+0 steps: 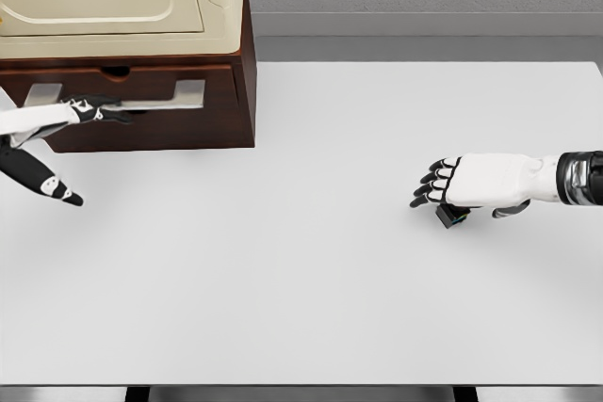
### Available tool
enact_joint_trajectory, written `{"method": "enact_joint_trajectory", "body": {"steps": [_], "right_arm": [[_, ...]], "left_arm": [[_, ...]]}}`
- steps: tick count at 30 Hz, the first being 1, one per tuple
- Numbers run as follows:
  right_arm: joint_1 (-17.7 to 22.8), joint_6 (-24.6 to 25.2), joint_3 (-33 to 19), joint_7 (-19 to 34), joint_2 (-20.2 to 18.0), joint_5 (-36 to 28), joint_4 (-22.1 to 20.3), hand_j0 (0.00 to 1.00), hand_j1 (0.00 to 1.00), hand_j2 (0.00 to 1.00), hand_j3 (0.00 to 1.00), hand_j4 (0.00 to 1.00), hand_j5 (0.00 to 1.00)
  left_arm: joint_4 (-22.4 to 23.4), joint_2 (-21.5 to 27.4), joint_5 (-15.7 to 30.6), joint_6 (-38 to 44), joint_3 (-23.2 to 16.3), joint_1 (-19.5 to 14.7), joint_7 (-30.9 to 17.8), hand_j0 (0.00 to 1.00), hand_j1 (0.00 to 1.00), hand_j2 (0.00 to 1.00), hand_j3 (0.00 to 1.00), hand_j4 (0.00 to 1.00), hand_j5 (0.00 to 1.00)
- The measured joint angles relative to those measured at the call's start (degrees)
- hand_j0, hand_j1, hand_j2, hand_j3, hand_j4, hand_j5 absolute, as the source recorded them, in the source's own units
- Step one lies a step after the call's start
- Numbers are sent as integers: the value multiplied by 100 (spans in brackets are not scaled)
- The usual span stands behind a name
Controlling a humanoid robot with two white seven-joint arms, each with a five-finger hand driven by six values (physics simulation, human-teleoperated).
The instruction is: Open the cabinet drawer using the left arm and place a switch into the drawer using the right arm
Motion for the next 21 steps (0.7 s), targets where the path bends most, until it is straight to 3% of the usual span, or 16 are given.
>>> {"method": "enact_joint_trajectory", "body": {"steps": [9, 21], "right_arm": [[0, 0, -2, 0, 0, 0, 1, 100, 100, 100, 100, 100, 100], [0, 0, -8, 0, 0, 0, 1, 100, 100, 100, 100, 100, 100]], "left_arm": [[1, 203, 121, -345, -42, 0, -342, 100, 100, 100, 100, 100, 100], [-26, 410, 408, -719, -72, 146, -426, 100, 100, 100, 100, 100, 100]]}}
